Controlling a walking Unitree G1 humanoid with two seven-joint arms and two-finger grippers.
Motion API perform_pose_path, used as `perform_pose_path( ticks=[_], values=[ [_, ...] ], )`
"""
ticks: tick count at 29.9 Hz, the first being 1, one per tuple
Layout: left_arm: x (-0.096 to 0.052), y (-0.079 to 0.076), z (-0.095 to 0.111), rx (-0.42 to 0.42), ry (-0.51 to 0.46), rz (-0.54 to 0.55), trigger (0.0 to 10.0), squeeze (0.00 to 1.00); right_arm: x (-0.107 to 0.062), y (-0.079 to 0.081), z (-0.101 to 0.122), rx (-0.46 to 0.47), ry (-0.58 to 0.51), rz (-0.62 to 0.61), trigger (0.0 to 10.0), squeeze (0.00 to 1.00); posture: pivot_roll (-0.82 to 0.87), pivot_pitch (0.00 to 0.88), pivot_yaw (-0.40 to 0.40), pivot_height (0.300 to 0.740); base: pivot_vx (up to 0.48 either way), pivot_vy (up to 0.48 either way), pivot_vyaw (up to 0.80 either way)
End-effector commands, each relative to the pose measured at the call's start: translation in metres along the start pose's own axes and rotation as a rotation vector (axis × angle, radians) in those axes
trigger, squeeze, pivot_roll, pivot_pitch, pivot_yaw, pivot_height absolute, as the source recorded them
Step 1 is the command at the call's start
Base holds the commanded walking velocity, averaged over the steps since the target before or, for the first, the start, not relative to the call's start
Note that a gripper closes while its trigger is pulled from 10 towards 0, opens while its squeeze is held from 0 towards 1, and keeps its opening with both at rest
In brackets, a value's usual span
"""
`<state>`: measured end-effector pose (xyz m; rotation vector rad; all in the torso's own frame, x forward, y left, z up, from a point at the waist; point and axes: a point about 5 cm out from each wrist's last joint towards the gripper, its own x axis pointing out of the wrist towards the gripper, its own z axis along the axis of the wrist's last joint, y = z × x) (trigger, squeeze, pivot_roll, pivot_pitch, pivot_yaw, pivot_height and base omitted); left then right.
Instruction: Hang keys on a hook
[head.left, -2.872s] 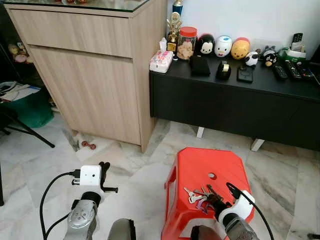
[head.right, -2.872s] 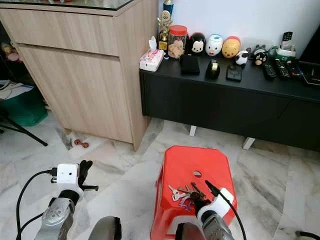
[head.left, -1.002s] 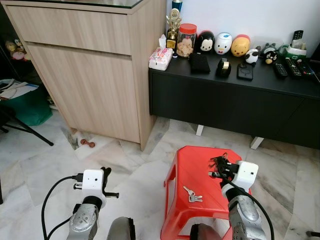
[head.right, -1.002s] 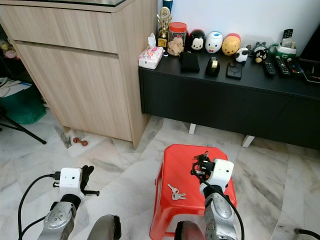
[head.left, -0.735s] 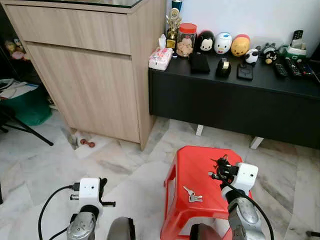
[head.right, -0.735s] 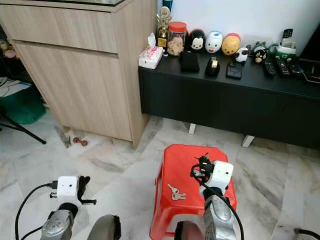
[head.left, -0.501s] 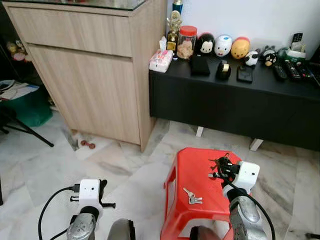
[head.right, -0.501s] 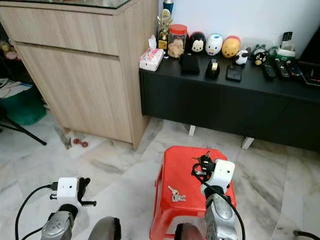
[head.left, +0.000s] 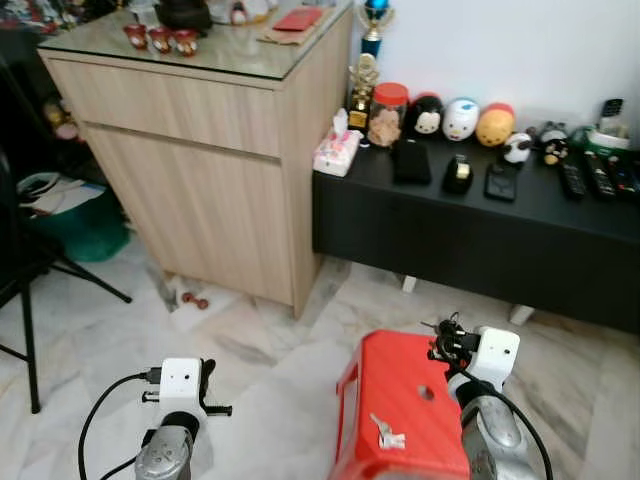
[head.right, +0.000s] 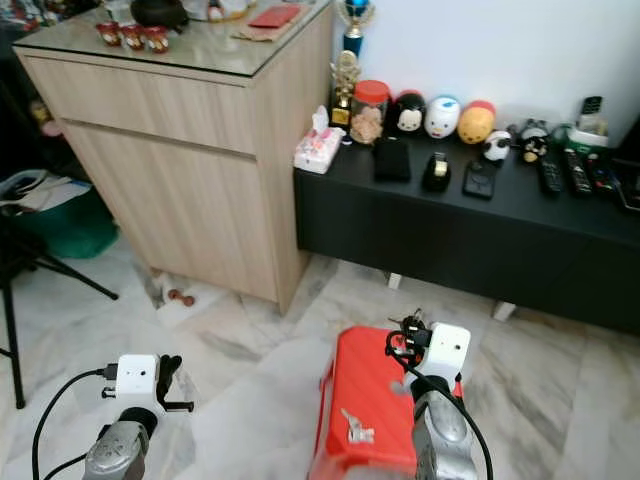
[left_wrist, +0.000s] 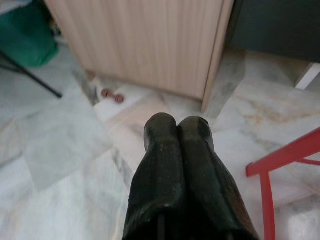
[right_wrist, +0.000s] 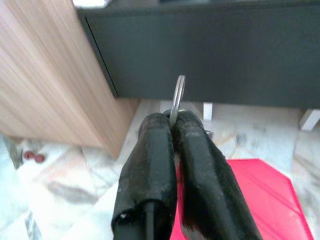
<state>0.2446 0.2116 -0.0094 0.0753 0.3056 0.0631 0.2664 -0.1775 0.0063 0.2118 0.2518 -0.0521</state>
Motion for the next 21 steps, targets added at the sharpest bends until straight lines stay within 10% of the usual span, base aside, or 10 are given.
perform_pose_path(
  ticks=[1,21],
  values=[
    [-0.007,0.002,-0.015,0.009,0.066,0.007,10.0,0.0,-0.003,-0.008,-0.007,0.008,0.038,-0.036,10.0,0.0,0.14,0.0,-0.052,0.74,0.0,0.0,0.0],
    [-0.062,0.024,-0.095,-0.075,0.497,0.139,10.0,0.0,0.003,-0.008,-0.004,-0.015,0.032,-0.036,10.0,0.0,0.15,0.0,-0.066,0.74,0.0,0.0,0.0]
  ],
)
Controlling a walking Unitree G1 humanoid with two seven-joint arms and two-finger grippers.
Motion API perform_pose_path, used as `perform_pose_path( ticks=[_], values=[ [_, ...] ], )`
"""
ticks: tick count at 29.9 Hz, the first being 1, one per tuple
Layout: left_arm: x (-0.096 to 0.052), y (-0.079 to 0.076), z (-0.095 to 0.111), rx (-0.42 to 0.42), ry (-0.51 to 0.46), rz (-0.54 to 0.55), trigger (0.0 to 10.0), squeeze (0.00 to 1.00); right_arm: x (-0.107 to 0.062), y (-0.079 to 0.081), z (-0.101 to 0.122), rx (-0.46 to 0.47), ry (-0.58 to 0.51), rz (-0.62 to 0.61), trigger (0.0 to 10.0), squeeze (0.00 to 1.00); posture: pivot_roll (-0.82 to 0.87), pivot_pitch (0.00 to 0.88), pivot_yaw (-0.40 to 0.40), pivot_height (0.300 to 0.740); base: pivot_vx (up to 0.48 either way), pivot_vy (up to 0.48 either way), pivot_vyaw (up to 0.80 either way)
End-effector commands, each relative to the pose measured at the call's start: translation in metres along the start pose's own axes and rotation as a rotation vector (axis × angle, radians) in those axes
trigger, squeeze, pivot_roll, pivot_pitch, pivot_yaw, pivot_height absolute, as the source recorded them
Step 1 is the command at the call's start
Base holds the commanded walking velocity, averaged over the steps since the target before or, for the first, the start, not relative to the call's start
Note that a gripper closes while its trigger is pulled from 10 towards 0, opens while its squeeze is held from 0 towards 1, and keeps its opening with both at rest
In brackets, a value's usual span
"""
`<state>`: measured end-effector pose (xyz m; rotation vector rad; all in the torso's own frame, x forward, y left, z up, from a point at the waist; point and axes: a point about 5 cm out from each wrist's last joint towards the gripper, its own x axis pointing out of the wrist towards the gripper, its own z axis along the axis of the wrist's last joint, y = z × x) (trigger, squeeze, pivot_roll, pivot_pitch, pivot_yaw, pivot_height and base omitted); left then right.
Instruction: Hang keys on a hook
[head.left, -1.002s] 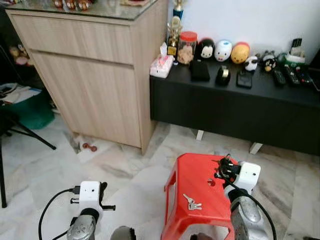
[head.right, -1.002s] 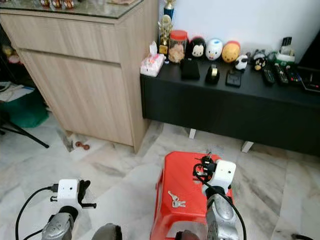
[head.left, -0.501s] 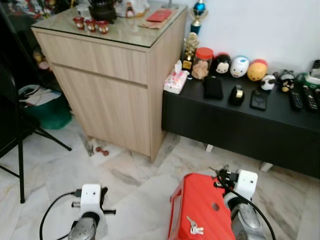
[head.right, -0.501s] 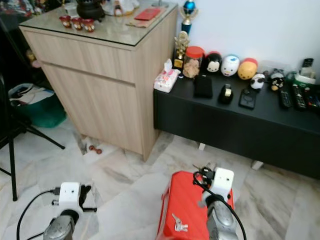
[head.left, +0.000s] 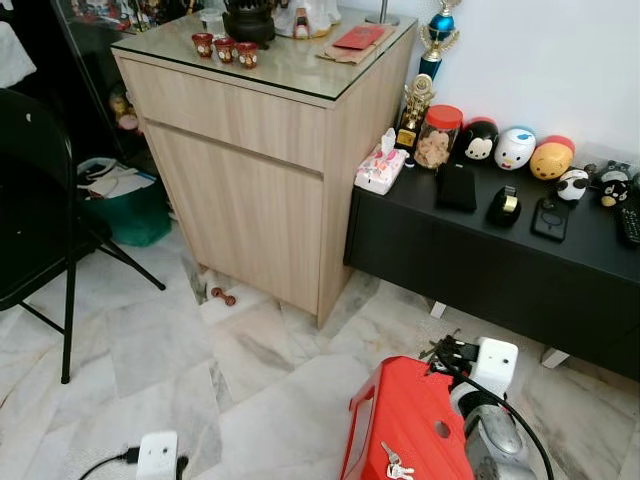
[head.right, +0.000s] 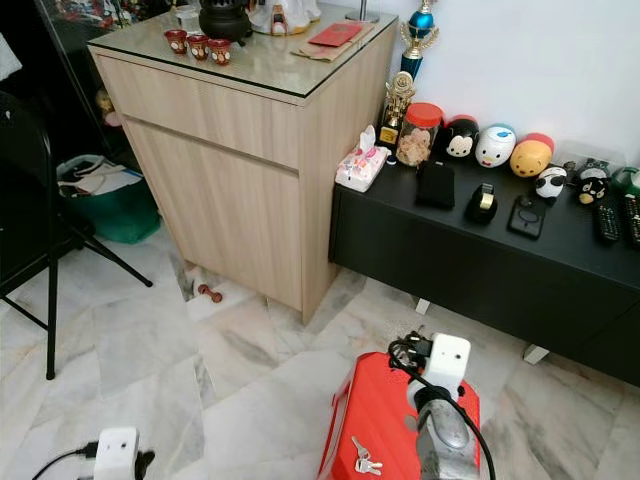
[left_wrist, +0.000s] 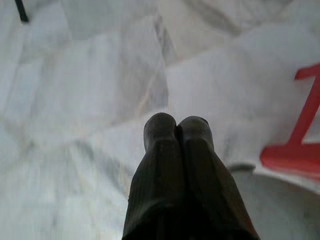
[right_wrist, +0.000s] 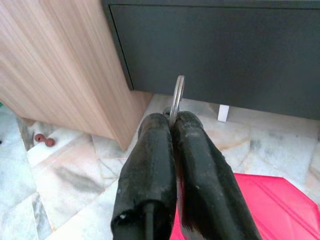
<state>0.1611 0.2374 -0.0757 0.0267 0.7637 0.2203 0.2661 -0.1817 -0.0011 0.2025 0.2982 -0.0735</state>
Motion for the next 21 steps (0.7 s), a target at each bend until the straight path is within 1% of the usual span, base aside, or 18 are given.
perform_pose_path(
  ticks=[1,2,8,15,18,20,21],
  values=[
    [-0.002,-0.001,-0.007,-0.02,0.039,-0.001,10.0,0.0,0.001,-0.002,0.003,-0.007,-0.012,-0.01,10.0,0.0,0.14,0.0,-0.065,0.74,0.0,0.0,0.0],
    [-0.002,-0.002,-0.008,-0.017,0.043,-0.003,10.0,0.0,0.002,-0.002,0.004,-0.008,-0.014,-0.011,10.0,0.0,0.14,0.0,-0.065,0.74,0.0,0.0,0.0],
    [-0.001,-0.004,-0.008,-0.02,0.048,-0.005,10.0,0.0,0.003,-0.003,0.005,-0.018,-0.019,-0.019,10.0,0.0,0.14,0.0,-0.067,0.74,-0.297,0.0,0.0],
    [-0.001,-0.007,-0.01,-0.026,0.06,-0.015,10.0,0.0,0.004,0.001,0.001,-0.01,0.007,-0.023,10.0,0.0,0.14,0.001,-0.063,0.74,-0.314,0.0,0.0],
    [-0.002,-0.008,-0.013,-0.027,0.071,-0.02,10.0,0.0,0.002,0.001,-0.005,-0.008,0.031,-0.03,10.0,0.0,0.14,0.0,-0.064,0.74,-0.334,0.0,0.0],
    [-0.003,-0.009,-0.014,-0.03,0.076,-0.019,10.0,0.0,-0.003,-0.004,-0.016,-0.051,0.078,-0.033,10.0,0.0,0.15,0.002,-0.067,0.74,-0.334,0.0,0.0],
    [-0.003,-0.009,-0.014,-0.03,0.076,-0.019,10.0,0.0,-0.003,-0.004,-0.016,-0.051,0.078,-0.033,10.0,0.0,0.15,0.002,-0.067,0.74,-0.334,0.0,0.0]
  ],
)
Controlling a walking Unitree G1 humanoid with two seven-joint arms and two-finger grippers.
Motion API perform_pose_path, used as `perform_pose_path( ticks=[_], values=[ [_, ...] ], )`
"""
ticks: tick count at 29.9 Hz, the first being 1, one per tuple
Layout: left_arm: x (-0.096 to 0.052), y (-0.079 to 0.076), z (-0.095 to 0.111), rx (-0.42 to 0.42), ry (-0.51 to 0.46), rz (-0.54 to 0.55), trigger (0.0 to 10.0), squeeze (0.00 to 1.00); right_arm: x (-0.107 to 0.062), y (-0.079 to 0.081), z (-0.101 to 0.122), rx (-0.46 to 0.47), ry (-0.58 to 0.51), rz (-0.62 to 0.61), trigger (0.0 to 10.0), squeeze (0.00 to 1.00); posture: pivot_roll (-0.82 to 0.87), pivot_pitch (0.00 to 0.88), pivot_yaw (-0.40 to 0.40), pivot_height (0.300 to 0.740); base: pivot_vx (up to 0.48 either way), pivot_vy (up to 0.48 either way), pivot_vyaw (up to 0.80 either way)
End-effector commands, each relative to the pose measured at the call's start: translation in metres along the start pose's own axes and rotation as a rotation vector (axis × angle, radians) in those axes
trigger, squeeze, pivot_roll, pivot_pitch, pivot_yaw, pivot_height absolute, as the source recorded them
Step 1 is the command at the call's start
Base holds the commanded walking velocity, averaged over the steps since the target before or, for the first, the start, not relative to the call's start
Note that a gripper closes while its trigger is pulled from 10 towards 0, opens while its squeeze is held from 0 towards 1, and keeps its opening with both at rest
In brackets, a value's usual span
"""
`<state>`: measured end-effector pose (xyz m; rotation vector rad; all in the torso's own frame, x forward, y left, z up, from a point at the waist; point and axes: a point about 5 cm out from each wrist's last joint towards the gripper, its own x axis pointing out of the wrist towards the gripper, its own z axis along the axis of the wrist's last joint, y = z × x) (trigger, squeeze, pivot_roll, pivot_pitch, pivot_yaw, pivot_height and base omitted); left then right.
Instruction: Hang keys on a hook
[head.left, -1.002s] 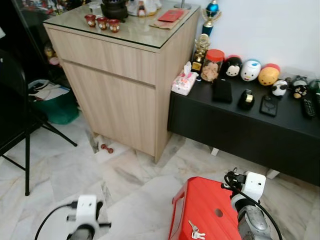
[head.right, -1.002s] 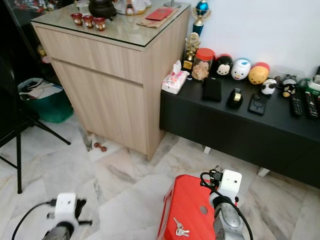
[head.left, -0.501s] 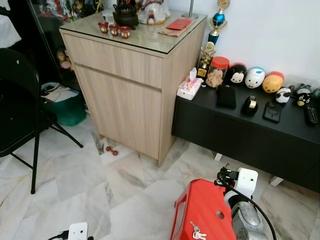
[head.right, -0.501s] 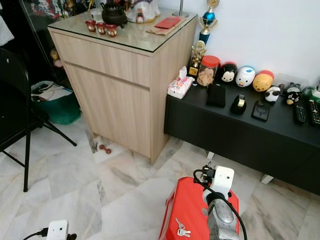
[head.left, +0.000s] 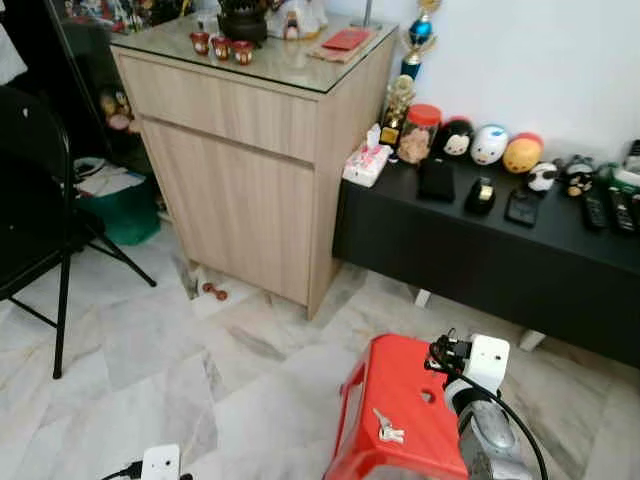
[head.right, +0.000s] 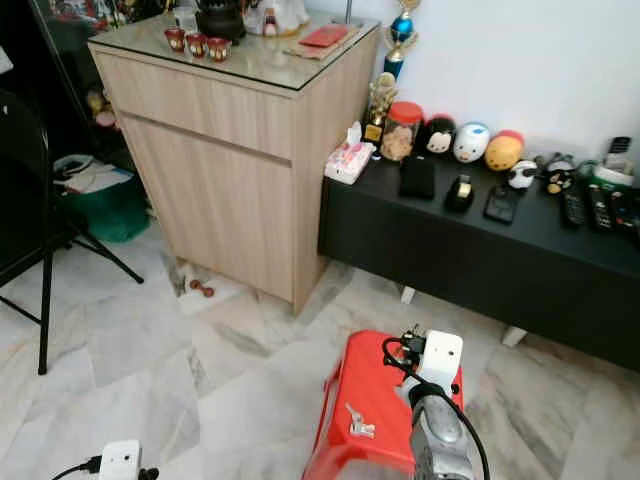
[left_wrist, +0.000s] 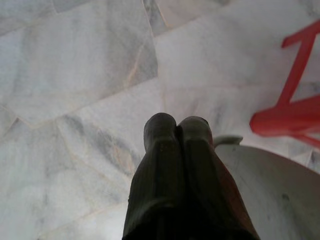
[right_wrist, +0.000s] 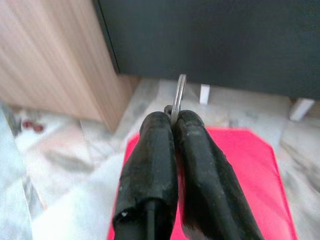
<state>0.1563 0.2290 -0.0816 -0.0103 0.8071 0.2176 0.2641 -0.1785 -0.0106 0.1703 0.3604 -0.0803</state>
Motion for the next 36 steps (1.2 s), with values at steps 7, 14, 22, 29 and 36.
perform_pose_path(
  ticks=[7,14,22,29,36],
  values=[
    [-0.003,0.001,-0.011,-0.006,0.055,-0.004,10.0,0.0,-0.014,-0.02,-0.029,-0.035,0.127,-0.057,10.0,0.0,0.14,0.0,-0.06,0.74,-0.333,0.0,0.0],
    [-0.003,0.003,-0.013,-0.009,0.073,0.0,10.0,0.0,-0.025,-0.035,-0.049,-0.036,0.254,-0.104,10.0,0.0,0.14,0.0,-0.059,0.74,-0.334,0.0,0.0],
    [-0.004,0.004,-0.017,-0.007,0.103,0.002,10.0,0.0,-0.038,-0.037,-0.074,-0.068,0.417,-0.122,10.0,0.0,0.14,0.0,-0.055,0.74,-0.333,0.0,0.0],
    [-0.003,0.004,-0.014,-0.016,0.098,0.002,10.0,0.0,-0.05,-0.041,-0.089,-0.067,0.5,-0.159,10.0,0.0,0.16,0.0,-0.054,0.74,-0.164,0.0,0.0],
    [-0.003,0.001,-0.015,0.003,0.103,-0.009,10.0,0.0,-0.055,-0.04,-0.095,-0.029,0.523,-0.182,10.0,0.0,0.15,0.0,-0.05,0.74,0.0,0.0,0.0]
  ],
)
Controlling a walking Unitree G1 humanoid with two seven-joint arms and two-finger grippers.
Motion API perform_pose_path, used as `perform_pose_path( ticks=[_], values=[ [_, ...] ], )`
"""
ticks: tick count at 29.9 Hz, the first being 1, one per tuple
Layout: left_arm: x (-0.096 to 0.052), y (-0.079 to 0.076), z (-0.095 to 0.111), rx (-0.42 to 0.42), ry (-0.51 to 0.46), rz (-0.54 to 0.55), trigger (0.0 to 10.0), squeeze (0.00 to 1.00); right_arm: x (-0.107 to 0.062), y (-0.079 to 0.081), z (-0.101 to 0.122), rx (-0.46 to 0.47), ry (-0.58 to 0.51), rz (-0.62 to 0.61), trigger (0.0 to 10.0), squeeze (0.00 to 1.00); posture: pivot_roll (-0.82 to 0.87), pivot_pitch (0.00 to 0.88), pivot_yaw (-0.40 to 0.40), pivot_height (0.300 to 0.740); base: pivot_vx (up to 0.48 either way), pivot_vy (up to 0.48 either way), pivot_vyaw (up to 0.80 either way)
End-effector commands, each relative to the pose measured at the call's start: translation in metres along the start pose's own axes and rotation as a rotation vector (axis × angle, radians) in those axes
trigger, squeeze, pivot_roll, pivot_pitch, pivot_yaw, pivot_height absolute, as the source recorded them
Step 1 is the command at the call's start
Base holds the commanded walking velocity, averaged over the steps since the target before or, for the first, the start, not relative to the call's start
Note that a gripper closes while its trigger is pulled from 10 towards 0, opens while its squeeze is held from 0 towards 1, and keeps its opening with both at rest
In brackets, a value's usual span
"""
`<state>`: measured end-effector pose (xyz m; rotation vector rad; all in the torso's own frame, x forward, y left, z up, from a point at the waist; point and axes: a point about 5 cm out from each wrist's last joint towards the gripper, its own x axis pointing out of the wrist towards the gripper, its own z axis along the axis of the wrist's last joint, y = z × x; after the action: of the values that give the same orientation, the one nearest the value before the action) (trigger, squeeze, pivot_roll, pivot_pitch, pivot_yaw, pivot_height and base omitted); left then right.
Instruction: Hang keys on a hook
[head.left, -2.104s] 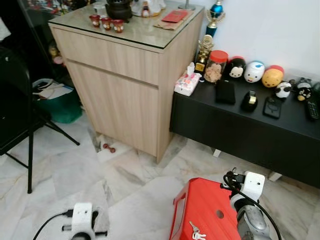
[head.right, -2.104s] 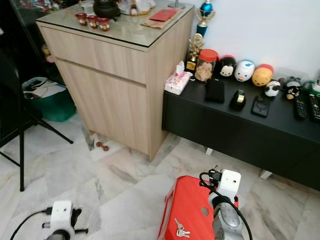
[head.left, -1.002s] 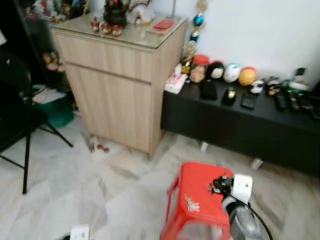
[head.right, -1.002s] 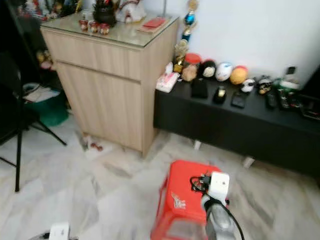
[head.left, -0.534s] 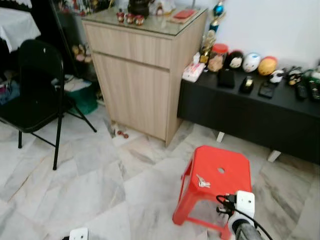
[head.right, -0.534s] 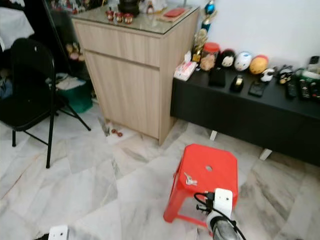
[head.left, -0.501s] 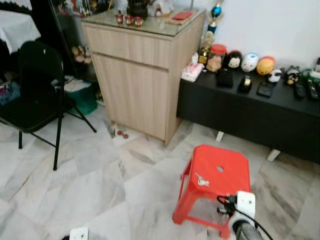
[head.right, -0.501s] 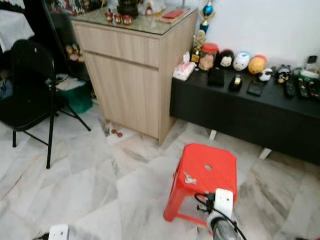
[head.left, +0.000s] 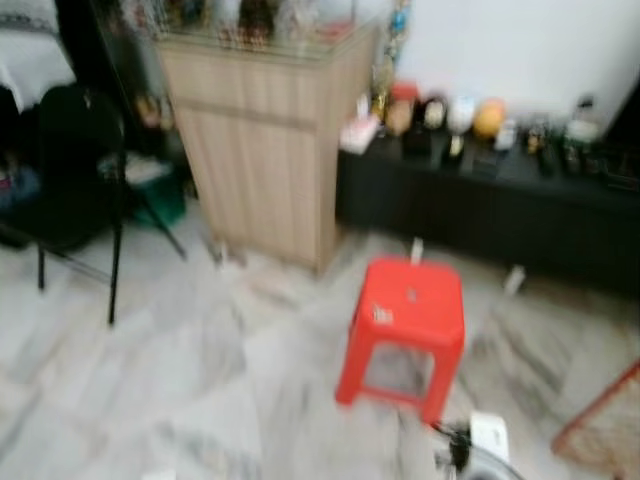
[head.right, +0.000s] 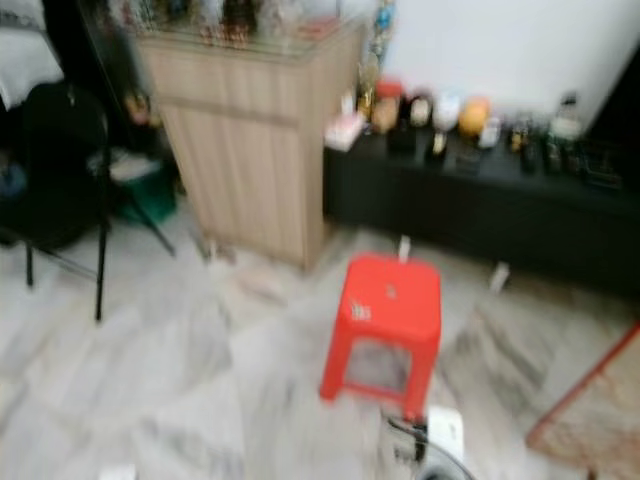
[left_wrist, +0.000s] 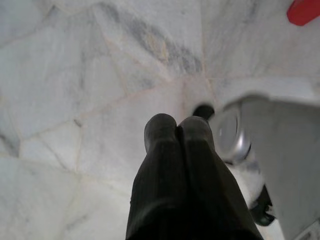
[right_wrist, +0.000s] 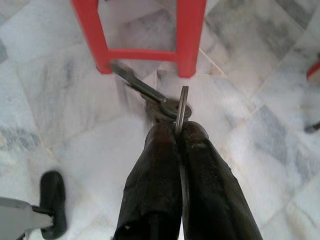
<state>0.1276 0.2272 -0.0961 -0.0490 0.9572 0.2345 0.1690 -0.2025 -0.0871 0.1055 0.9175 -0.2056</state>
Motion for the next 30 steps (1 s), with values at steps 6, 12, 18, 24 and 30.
perform_pose_path(
  ticks=[6,12,18,24,30],
  values=[
    [0.004,-0.003,0.017,0.063,-0.056,-0.012,10.0,0.0,0.001,0.009,0.001,0.033,-0.001,0.012,10.0,0.0,0.16,0.0,-0.048,0.74,0.0,-0.051,0.0],
    [0.004,-0.005,0.019,0.069,-0.067,-0.02,10.0,0.0,0.0,0.006,-0.004,0.051,0.028,0.004,10.0,0.0,0.16,0.0,-0.043,0.74,0.0,-0.351,-0.26],
    [0.005,-0.008,0.023,0.073,-0.081,-0.026,10.0,0.0,0.0,0.004,-0.004,0.055,0.028,-0.002,10.0,0.0,0.16,0.0,-0.043,0.74,0.0,-0.356,-0.53],
    [0.005,-0.01,0.025,0.079,-0.097,-0.033,10.0,0.0,0.0,0.007,-0.003,0.046,0.019,0.006,10.0,0.0,0.16,0.0,-0.043,0.74,0.0,-0.364,0.0],
    [0.005,-0.012,0.027,0.078,-0.107,-0.036,10.0,0.0,0.001,0.009,0.0,0.04,0.01,0.013,10.0,0.0,0.16,0.0,-0.042,0.74,0.0,-0.392,0.0]
  ],
)
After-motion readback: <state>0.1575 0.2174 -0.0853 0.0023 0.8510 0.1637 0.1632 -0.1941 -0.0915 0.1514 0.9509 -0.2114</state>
